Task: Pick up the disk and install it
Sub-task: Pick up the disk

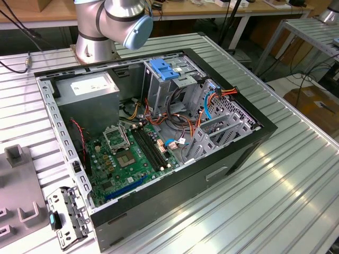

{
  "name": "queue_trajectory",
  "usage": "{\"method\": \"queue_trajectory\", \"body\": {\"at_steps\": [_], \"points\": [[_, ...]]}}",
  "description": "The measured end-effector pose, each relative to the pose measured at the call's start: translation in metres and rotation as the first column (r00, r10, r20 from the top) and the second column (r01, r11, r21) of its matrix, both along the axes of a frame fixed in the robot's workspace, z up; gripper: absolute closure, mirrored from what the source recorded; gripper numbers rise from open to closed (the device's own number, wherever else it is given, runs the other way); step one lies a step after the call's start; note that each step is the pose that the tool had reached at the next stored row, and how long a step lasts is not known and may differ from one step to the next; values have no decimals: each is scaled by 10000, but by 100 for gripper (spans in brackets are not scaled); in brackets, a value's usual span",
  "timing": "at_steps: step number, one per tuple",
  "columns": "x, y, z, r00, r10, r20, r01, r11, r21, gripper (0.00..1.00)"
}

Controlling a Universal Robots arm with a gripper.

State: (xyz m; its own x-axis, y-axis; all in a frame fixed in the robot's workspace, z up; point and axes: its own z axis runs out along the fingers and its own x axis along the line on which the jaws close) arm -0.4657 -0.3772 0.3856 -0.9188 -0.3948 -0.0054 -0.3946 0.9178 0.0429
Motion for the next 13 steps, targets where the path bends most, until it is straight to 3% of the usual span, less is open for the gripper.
{"method": "queue_trajectory", "body": {"at_steps": [3, 6, 9, 11, 13], "points": [[0, 0, 0, 9980, 632, -1, -632, 9980, 0, 89], [0, 0, -1, 9915, 1298, -1, -1298, 9915, 0, 89], [0, 0, -2, 9816, 1912, -1, -1912, 9816, 0, 89], [0, 0, -2, 9724, 2333, -2, -2333, 9724, 0, 89], [0, 0, -2, 9573, 2889, -1, -2889, 9573, 0, 89]]}}
